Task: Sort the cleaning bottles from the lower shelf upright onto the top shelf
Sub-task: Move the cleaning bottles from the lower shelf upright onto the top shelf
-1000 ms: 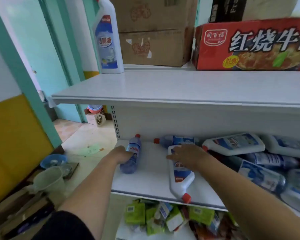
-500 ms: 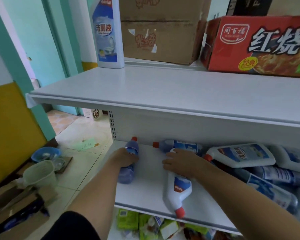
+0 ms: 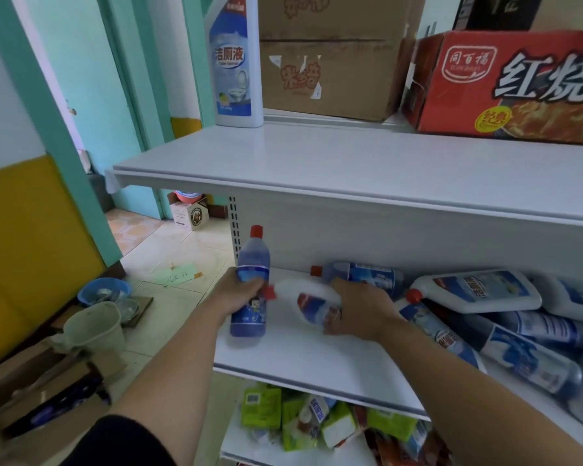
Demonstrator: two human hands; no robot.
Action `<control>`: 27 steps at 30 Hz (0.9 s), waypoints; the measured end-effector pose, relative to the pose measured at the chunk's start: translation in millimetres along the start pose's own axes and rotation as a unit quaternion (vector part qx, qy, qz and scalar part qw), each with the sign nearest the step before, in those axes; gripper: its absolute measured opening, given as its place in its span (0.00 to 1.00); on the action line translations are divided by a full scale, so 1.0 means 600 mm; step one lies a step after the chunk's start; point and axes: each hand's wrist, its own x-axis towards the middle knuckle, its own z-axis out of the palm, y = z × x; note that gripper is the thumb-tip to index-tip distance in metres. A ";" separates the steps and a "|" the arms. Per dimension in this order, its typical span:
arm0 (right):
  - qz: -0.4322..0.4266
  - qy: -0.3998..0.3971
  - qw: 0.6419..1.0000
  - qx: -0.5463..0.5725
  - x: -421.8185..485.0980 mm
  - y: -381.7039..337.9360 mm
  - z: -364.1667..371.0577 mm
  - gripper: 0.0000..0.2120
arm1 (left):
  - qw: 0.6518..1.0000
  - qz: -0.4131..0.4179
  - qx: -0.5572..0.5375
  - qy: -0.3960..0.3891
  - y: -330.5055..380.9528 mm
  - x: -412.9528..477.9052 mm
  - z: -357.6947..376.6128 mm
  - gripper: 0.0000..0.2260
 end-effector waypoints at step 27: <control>0.180 0.217 0.722 0.632 -0.169 -0.088 -0.029 0.13 | 0.990 0.072 -0.124 0.014 0.070 -0.217 0.048 0.21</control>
